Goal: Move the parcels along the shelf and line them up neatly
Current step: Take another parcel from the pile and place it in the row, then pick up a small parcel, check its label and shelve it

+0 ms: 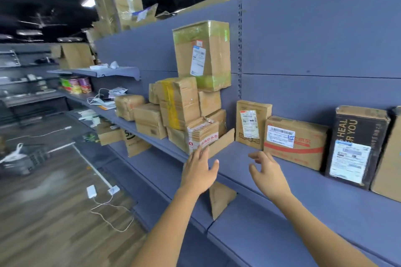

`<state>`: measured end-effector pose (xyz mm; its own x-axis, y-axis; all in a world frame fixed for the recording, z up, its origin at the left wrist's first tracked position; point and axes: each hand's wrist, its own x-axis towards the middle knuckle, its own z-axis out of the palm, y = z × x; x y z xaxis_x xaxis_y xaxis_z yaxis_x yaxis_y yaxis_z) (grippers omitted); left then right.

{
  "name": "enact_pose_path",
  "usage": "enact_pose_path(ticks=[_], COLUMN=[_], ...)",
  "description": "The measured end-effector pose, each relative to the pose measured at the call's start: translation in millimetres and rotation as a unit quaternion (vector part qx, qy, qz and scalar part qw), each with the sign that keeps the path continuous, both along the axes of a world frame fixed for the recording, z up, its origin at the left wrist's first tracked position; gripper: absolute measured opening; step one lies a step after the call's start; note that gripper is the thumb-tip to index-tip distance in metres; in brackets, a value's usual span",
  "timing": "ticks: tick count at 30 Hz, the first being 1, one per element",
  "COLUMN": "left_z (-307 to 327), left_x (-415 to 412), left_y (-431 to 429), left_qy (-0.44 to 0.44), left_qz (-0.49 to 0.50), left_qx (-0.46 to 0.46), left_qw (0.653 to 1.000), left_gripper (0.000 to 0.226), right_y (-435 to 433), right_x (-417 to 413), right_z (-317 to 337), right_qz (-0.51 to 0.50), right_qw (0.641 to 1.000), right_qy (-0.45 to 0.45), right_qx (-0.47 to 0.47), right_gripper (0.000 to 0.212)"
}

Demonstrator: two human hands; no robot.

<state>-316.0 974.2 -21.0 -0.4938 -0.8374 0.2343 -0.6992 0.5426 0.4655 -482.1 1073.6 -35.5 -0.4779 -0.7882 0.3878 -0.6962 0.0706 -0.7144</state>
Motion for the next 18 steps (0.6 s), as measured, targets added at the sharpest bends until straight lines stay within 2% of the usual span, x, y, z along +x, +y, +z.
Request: enact_pose_path(ticks=[5,10,18], left_z=[11.0,7.4,-10.3], left_x=[123.9,227.7,324.7], left_y=[-61.3,-110.6,-162.3], left_qy=[-0.004,0.0,0.015], left_qz=[0.087,0.151,0.192], left_qx=[-0.001,-0.013,0.041], left_qw=[0.996,0.988,0.98], left_gripper=[0.06,0.061,0.063], right_y=[-84.9,-154.3,-223.3], right_x=[106.6,185.7,286.9], right_z=[-2.5,1.0,-19.2], right_qz=[0.081,0.138,0.212], right_qw=[0.997,0.99,0.977], right_qy=[-0.006,0.003,-0.017], right_qx=[0.003,-0.006,0.02], right_gripper=[0.023,0.027,0.025])
